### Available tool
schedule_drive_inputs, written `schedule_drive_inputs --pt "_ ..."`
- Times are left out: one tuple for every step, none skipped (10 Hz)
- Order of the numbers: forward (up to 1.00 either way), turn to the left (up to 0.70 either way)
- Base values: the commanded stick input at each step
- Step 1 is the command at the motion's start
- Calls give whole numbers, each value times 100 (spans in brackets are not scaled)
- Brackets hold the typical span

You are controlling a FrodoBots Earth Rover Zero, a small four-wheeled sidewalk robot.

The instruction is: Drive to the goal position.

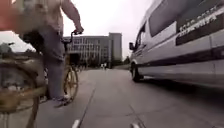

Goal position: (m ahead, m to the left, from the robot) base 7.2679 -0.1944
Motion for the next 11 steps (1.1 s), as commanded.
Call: schedule_drive_inputs --pt "70 0" --pt "70 0" --pt "70 0" --pt "70 0" --pt "70 0" --pt "70 0" --pt "70 0" --pt "70 0" --pt "70 0" --pt "70 0" --pt "70 0"
